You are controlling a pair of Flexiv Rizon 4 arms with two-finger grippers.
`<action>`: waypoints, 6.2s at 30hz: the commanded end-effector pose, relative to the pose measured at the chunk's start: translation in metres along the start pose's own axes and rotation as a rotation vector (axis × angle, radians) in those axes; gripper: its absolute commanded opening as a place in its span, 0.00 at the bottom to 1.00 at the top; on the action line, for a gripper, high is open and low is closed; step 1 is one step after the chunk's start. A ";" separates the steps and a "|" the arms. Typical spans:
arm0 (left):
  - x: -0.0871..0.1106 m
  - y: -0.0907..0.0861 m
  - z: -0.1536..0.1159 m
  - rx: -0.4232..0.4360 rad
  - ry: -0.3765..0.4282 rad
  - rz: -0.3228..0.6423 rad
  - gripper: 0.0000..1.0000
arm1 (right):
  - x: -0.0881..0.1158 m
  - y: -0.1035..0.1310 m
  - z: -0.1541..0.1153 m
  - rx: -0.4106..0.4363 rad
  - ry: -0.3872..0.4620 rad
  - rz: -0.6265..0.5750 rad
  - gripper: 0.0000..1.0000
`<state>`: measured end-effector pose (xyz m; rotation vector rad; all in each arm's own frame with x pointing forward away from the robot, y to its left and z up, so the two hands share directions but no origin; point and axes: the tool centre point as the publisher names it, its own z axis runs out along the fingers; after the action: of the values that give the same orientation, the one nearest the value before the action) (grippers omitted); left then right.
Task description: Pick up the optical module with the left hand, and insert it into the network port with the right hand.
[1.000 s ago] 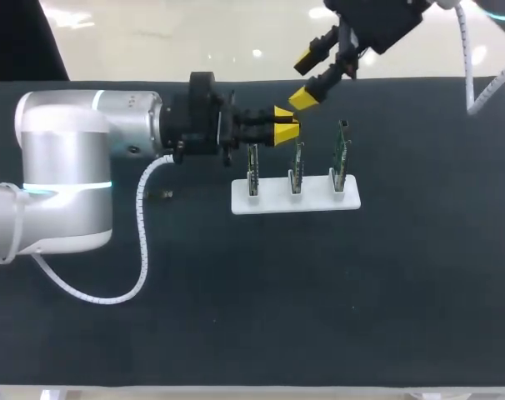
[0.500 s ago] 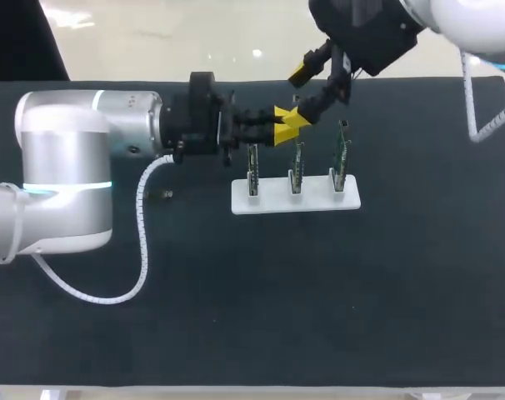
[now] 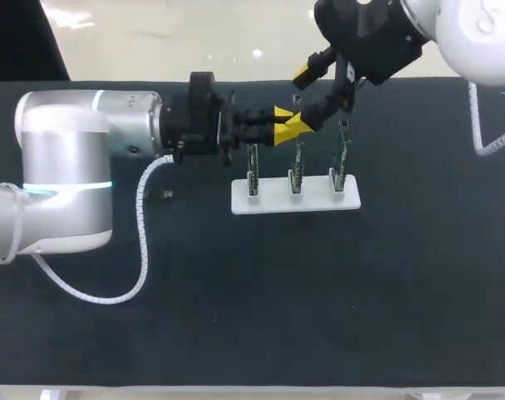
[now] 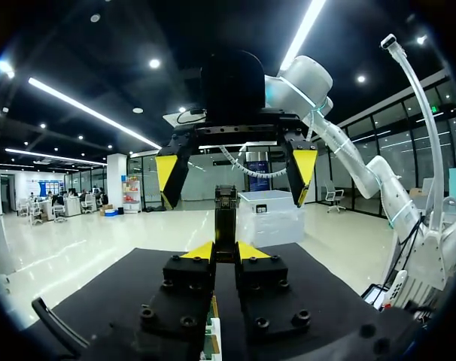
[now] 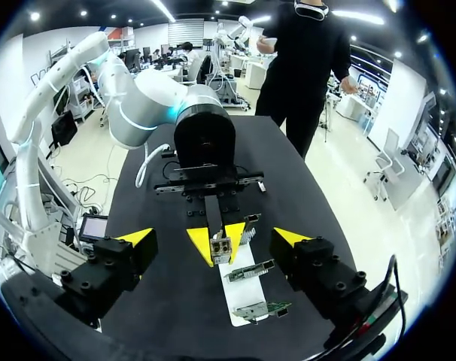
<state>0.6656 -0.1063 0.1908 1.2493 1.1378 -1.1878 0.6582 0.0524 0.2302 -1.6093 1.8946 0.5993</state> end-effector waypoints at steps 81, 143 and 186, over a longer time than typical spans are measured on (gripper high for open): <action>0.001 0.001 0.000 0.000 -0.001 0.001 1.00 | -0.001 -0.004 0.006 0.017 -0.011 -0.027 0.00; -0.027 0.045 -0.198 0.067 0.520 0.043 1.00 | -0.016 -0.009 0.020 0.004 -0.046 -0.015 0.00; -0.027 0.045 -0.198 0.067 0.520 0.043 1.00 | -0.019 -0.074 0.053 -0.110 -0.070 -0.163 0.00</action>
<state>0.7129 0.0915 0.2179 1.6807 1.4390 -0.8957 0.7315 0.0826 0.2113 -1.7403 1.6944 0.6483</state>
